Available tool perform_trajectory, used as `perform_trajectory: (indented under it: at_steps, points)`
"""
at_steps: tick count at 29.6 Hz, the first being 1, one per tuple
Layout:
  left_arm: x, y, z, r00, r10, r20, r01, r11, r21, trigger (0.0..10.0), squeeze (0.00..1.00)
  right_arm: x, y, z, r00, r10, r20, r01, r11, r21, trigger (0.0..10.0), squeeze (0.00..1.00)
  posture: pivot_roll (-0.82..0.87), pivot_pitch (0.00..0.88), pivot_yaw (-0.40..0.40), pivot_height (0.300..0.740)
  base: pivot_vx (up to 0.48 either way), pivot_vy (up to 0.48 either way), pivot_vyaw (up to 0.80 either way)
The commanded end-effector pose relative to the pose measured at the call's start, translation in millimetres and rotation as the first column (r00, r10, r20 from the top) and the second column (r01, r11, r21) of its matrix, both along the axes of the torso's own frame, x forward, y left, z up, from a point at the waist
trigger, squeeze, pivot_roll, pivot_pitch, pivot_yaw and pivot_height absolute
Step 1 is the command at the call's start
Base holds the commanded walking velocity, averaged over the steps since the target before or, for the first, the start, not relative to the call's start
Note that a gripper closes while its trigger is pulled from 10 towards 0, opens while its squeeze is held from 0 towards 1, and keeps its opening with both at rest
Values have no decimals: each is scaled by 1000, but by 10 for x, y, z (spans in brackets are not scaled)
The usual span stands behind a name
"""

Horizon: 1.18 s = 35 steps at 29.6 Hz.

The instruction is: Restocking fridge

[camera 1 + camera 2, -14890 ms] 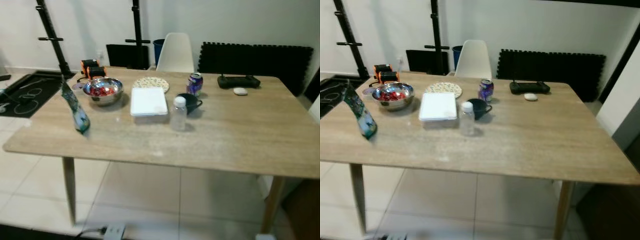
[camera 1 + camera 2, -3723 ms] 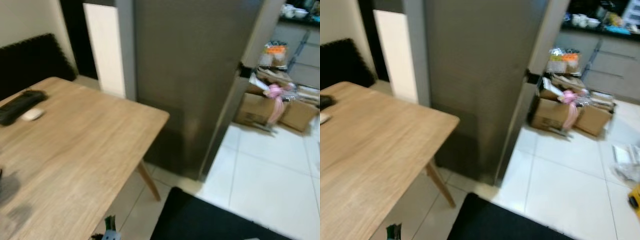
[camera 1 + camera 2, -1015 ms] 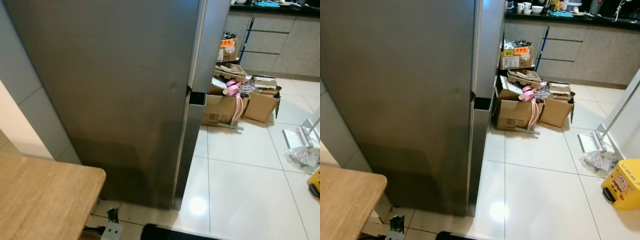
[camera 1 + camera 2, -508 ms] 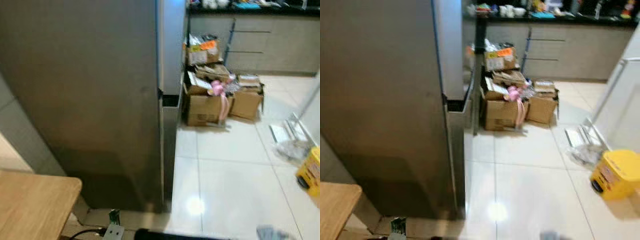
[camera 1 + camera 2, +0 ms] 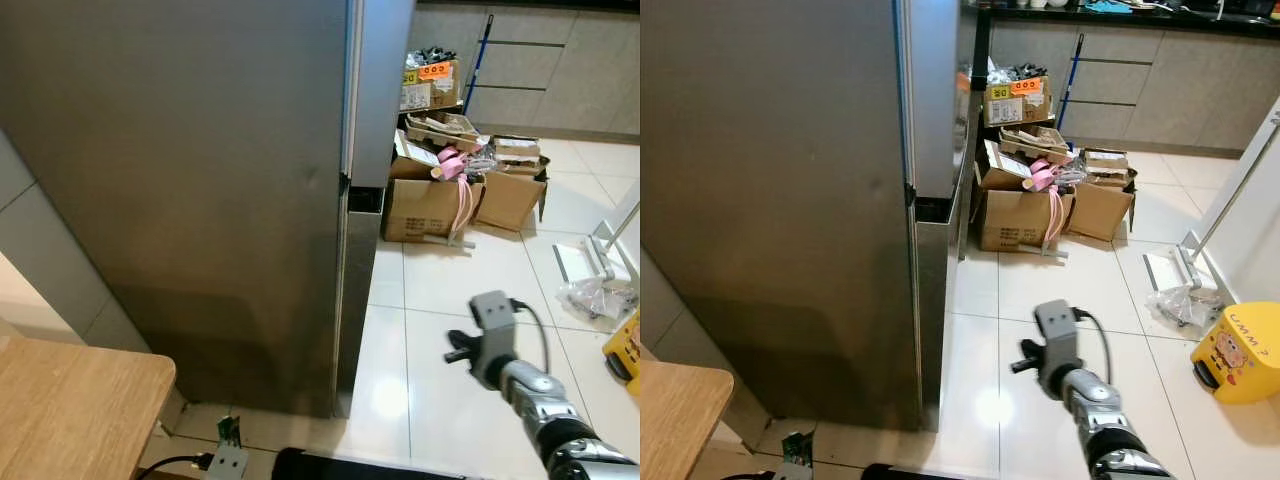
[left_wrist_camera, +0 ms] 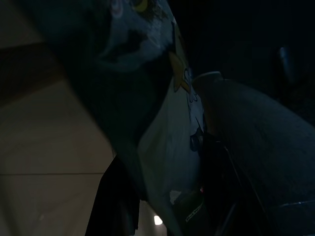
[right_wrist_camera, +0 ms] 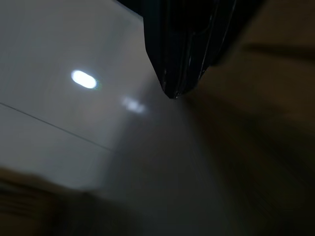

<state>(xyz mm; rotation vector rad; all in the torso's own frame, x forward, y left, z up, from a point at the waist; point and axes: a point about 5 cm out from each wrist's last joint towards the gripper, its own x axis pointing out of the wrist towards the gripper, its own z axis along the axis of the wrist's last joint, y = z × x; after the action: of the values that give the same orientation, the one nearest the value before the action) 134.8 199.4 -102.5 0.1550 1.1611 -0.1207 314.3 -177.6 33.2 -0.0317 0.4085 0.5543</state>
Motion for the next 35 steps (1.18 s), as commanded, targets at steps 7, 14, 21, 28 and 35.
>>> perform_trajectory:
  at_steps: [7, 14, 21, 28, 35]
  points:
    - [-74, -13, -25, 1000, -14, -17, 14, 1000, -5, 10000, 0, 194, 293, 293, 979, 151, 139, -153, 988, 8, 10000, 1000, -54, 0, -16, 740, 0, 0, 0]
    - [-162, 52, -39, 999, -41, -31, 41, 999, 9, 10000, 0, 445, 468, 624, 966, 101, 238, -106, 994, 7, 10000, 1000, -28, 23, -15, 740, 0, 0, 0]
    - [-267, 90, -58, 998, -45, -44, 45, 999, 13, 10000, 0, 533, 635, 764, 959, 99, 265, -110, 994, 29, 10000, 718, 8, 79, -25, 740, 0, 0, 0]
    - [-379, 132, -74, 998, -39, -47, 39, 999, 15, 10000, 0, 681, 820, 1027, 944, 37, 327, -52, 998, 36, 10000, 0, 64, 137, -39, 740, 0, 0, 0]
    - [-354, 139, -62, 998, -53, -27, 54, 998, 14, 10000, 0, 746, 941, 1155, 936, -11, 351, -1, 999, 33, 10000, 0, 82, 166, -40, 740, 0, 0, 0]
